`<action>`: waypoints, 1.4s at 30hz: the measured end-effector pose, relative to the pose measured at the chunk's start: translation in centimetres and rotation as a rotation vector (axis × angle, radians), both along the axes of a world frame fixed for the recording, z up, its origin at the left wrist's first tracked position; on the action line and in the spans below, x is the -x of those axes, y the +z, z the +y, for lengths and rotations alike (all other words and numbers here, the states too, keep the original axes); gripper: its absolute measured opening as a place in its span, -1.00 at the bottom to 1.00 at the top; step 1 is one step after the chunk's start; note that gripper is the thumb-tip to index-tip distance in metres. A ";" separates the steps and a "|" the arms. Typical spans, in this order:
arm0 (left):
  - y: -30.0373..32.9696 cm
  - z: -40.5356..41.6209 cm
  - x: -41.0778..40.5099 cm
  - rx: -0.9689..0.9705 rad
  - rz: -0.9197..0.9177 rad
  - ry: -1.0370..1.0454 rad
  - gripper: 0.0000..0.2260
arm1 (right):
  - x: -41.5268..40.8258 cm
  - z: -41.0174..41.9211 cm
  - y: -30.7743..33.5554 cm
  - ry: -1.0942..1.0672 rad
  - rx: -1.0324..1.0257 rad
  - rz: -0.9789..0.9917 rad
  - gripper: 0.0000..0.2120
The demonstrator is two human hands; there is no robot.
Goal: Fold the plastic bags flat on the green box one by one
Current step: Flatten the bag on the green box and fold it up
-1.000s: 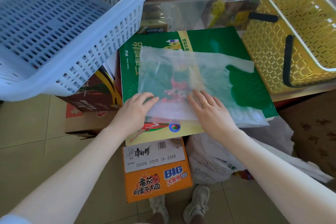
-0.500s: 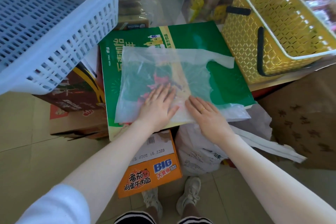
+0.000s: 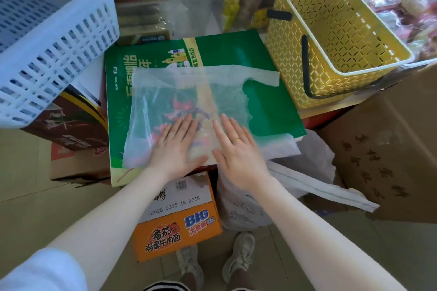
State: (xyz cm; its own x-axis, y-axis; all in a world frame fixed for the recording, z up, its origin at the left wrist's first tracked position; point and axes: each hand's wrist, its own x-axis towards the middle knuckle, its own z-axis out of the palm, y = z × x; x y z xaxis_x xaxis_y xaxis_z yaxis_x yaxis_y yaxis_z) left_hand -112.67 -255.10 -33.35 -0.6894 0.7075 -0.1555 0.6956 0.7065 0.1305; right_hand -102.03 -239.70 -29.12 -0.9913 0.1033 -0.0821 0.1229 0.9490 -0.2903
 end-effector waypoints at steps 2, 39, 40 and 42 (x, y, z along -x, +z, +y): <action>0.0 -0.5 0.0 -0.054 -0.012 -0.006 -0.33 | 1.6 -0.7 -1.6 0.064 -0.002 -0.030 -0.36; 0.8 -0.8 12.7 0.118 -0.036 0.079 0.02 | 12.7 10.8 -3.7 -0.410 -0.177 -0.313 -0.06; 1.0 -0.9 12.5 0.082 -0.010 0.068 0.01 | 12.7 10.4 -3.5 -0.420 -0.177 -0.293 -0.09; 1.7 -1.5 11.4 -0.004 0.039 0.032 -0.13 | 12.5 8.5 -2.6 -0.356 -0.184 -0.137 -0.23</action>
State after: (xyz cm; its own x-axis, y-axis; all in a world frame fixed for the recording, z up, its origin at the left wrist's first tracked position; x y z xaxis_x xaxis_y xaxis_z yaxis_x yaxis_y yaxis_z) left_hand -124.08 -256.56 -31.68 -0.7172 0.6855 -0.1252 0.6772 0.7280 0.1066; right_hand -114.50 -231.24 -31.72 -0.8723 0.4623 -0.1593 0.4780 0.8749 -0.0782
